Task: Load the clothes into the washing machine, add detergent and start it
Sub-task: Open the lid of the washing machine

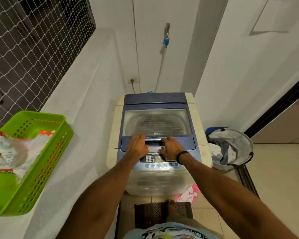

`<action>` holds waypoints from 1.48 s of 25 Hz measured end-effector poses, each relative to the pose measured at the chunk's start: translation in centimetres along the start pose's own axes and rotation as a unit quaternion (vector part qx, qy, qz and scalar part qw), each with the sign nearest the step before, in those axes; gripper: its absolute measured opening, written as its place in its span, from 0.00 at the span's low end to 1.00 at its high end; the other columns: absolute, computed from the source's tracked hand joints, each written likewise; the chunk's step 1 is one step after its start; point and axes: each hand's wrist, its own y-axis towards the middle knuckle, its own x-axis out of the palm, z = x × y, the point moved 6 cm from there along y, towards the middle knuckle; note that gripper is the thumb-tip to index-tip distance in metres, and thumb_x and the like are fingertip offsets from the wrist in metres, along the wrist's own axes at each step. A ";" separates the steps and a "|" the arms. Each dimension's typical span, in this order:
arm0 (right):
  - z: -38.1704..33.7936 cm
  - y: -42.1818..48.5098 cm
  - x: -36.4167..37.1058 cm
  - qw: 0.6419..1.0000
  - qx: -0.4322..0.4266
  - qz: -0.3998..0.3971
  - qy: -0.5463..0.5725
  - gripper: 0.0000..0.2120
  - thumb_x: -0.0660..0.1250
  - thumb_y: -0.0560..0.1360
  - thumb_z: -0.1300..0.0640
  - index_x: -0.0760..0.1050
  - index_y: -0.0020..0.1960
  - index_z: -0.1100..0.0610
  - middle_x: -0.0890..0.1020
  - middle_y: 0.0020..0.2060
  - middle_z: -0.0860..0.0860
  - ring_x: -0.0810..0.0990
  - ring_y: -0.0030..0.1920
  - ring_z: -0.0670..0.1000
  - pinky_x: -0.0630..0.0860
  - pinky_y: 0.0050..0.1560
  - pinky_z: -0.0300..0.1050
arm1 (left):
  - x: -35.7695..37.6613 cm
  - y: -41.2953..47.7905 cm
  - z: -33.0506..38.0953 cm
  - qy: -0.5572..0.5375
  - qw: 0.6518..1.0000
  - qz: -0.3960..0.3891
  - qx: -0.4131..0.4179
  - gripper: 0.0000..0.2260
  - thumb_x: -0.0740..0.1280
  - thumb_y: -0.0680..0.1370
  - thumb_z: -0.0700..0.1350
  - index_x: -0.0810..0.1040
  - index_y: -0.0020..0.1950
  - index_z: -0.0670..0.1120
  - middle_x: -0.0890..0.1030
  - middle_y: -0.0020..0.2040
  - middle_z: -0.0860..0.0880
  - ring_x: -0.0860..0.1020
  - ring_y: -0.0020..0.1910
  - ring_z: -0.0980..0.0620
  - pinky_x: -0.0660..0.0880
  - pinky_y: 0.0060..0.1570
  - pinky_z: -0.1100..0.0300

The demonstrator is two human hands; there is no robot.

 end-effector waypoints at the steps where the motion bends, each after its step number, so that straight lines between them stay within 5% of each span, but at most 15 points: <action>1: 0.1 0.4 0.7 1.000 -0.004 -0.023 -0.007 0.27 0.66 0.73 0.40 0.71 0.66 0.55 0.74 0.61 0.59 0.75 0.61 0.60 0.75 0.60 0.54 | 1.0 0.5 0.1 -0.002 1.000 -0.030 0.007 0.22 0.68 0.74 0.48 0.71 0.68 0.47 0.75 0.65 0.44 0.73 0.64 0.44 0.74 0.62 0.48; 5: 0.6 2.2 2.3 0.993 -0.028 -0.100 -0.060 0.26 0.69 0.70 0.40 0.73 0.61 0.55 0.79 0.58 0.57 0.77 0.57 0.57 0.77 0.55 0.51 | 2.7 1.2 0.7 0.045 0.990 -0.134 0.013 0.16 0.72 0.72 0.53 0.77 0.56 0.50 0.80 0.57 0.49 0.78 0.56 0.47 0.75 0.59 0.48; 13: 1.7 5.3 3.8 0.976 -0.051 -0.202 -0.057 0.33 0.73 0.66 0.38 0.72 0.65 0.54 0.81 0.57 0.54 0.80 0.54 0.55 0.79 0.56 0.51 | 3.3 3.1 1.9 0.163 0.966 -0.201 -0.003 0.21 0.75 0.70 0.56 0.77 0.59 0.50 0.78 0.61 0.48 0.72 0.66 0.47 0.58 0.71 0.43; 18: 0.0 5.0 -2.8 0.972 -0.105 -0.206 -0.047 0.28 0.77 0.65 0.43 0.74 0.58 0.57 0.81 0.53 0.54 0.79 0.50 0.55 0.78 0.49 0.48 | -1.9 4.7 2.7 0.155 0.970 -0.185 0.027 0.21 0.74 0.65 0.65 0.78 0.50 0.53 0.81 0.52 0.51 0.74 0.58 0.49 0.61 0.67 0.49; 23: -2.4 7.8 -15.8 0.986 -0.137 -0.094 0.013 0.19 0.75 0.69 0.50 0.72 0.56 0.51 0.79 0.52 0.50 0.78 0.51 0.53 0.77 0.51 0.46 | -14.4 7.9 3.9 -0.004 0.998 -0.041 0.054 0.17 0.74 0.67 0.63 0.76 0.46 0.55 0.79 0.42 0.58 0.75 0.48 0.55 0.59 0.68 0.52; 26: -2.6 11.3 -22.8 0.991 -0.131 0.015 0.009 0.18 0.76 0.66 0.44 0.71 0.49 0.44 0.80 0.44 0.45 0.79 0.45 0.51 0.79 0.47 0.49 | -21.3 11.3 4.7 -0.041 0.995 0.062 0.063 0.23 0.76 0.66 0.65 0.79 0.55 0.56 0.79 0.51 0.56 0.76 0.54 0.54 0.68 0.64 0.52; 31: -2.4 16.9 -29.8 0.949 -0.082 0.304 -0.030 0.12 0.68 0.73 0.42 0.80 0.53 0.46 0.83 0.43 0.52 0.80 0.44 0.57 0.74 0.49 0.51 | -26.1 17.8 4.6 -0.049 0.954 0.293 0.046 0.22 0.65 0.73 0.69 0.78 0.59 0.57 0.80 0.55 0.53 0.75 0.56 0.50 0.66 0.58 0.53; 37: -1.3 24.4 -30.7 0.928 -0.048 0.370 0.018 0.18 0.50 0.82 0.46 0.78 0.55 0.47 0.80 0.44 0.51 0.75 0.49 0.54 0.63 0.60 0.52 | -26.5 25.8 4.6 0.017 0.934 0.352 0.052 0.23 0.49 0.82 0.61 0.79 0.60 0.51 0.82 0.54 0.48 0.76 0.54 0.48 0.64 0.64 0.52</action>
